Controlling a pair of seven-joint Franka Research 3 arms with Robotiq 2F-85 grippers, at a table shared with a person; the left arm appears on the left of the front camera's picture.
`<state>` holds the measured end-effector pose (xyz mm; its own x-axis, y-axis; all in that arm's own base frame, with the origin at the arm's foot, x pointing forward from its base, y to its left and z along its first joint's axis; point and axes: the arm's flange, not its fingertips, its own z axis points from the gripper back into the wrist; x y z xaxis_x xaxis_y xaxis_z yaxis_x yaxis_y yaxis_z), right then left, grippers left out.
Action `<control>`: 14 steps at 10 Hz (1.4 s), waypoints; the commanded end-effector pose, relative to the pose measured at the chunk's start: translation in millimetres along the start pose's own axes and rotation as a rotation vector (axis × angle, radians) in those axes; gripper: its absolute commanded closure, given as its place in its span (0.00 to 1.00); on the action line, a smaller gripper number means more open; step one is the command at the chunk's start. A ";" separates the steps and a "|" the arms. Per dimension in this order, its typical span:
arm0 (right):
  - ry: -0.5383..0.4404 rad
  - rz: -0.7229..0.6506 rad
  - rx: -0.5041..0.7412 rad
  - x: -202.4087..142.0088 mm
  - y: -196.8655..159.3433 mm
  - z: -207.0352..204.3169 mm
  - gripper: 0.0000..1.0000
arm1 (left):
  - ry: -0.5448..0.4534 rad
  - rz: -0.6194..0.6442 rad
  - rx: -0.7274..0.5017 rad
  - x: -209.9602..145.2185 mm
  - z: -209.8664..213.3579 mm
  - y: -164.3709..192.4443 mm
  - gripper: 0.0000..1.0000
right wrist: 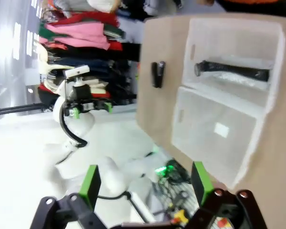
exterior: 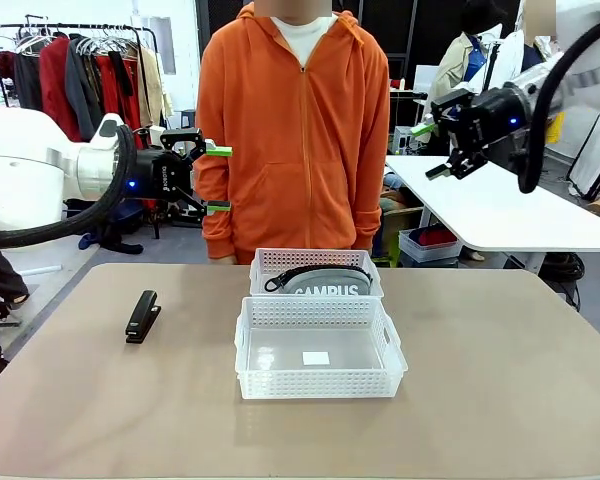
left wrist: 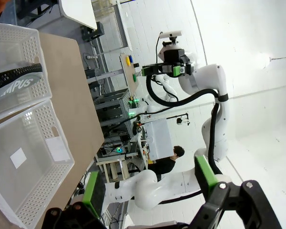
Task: Distribute items into two baskets.
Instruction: Pick up the Stapler that the person points to.
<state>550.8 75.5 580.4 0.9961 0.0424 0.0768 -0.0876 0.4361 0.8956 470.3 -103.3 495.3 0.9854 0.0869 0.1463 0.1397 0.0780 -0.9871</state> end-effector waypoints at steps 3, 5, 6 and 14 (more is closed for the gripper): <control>-0.139 -0.068 0.233 -31.6 -55.8 2.4 0.00 | 0.000 -0.003 -0.004 -0.4 0.3 -2.7 0.00; -0.209 -0.045 0.299 -35.2 -68.3 12.2 0.00 | 0.000 -0.003 -0.004 -0.4 0.3 -2.7 0.00; -0.220 -0.035 0.301 -38.5 -69.6 16.5 0.00 | 0.000 -0.003 -0.004 -0.4 0.3 -2.7 0.00; -0.199 -0.058 0.283 -32.5 -73.8 22.4 0.00 | 0.000 -0.003 -0.004 -0.4 0.3 -2.7 0.00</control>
<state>524.9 22.1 519.1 0.9848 -0.1540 0.0803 -0.0508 0.1871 0.9810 470.3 -103.4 495.4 0.9854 0.0868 0.1463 0.1397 0.0780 -0.9871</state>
